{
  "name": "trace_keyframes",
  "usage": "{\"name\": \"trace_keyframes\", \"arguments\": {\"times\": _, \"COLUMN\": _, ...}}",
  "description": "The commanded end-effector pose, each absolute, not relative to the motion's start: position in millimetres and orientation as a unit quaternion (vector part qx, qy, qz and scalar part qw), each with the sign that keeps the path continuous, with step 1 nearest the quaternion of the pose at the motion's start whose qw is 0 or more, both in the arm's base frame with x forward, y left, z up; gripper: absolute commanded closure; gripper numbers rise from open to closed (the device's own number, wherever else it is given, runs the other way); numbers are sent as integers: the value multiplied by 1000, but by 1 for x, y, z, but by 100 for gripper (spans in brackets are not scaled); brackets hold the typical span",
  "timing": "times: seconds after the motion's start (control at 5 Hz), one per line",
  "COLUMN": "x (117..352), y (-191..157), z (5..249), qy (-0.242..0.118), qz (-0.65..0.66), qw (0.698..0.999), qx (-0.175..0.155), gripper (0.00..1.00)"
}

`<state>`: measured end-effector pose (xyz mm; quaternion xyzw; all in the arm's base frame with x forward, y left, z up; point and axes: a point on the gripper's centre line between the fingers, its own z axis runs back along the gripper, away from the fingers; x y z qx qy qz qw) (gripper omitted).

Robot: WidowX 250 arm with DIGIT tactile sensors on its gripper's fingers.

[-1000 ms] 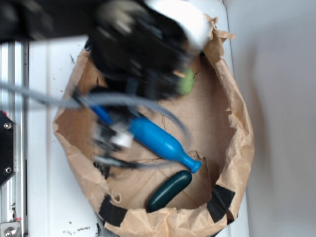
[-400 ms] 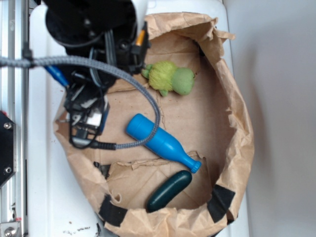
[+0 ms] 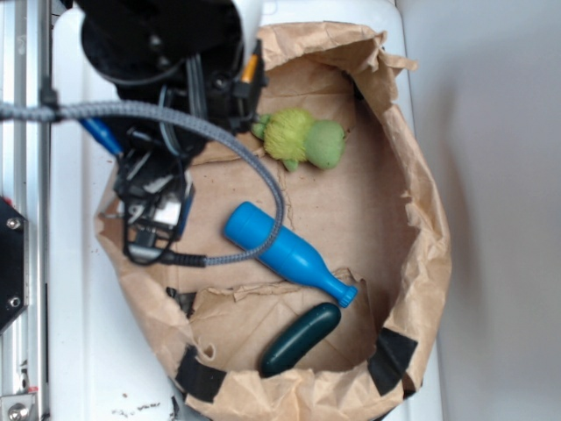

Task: Grab the green animal.

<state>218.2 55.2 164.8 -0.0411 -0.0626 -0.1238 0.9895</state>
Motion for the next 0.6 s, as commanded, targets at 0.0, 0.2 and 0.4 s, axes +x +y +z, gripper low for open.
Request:
{"name": "trace_keyframes", "arguments": {"times": 0.0, "x": 269, "y": 40, "z": 150, "qy": -90, "qz": -25, "qw": 995, "qx": -29, "gripper": 0}}
{"name": "trace_keyframes", "arguments": {"times": 0.2, "x": 284, "y": 38, "z": 142, "qy": -95, "qz": -1, "qw": 995, "qx": -20, "gripper": 0}}
{"name": "trace_keyframes", "arguments": {"times": 0.4, "x": 290, "y": 43, "z": 130, "qy": -84, "qz": -6, "qw": 996, "qx": -10, "gripper": 0}}
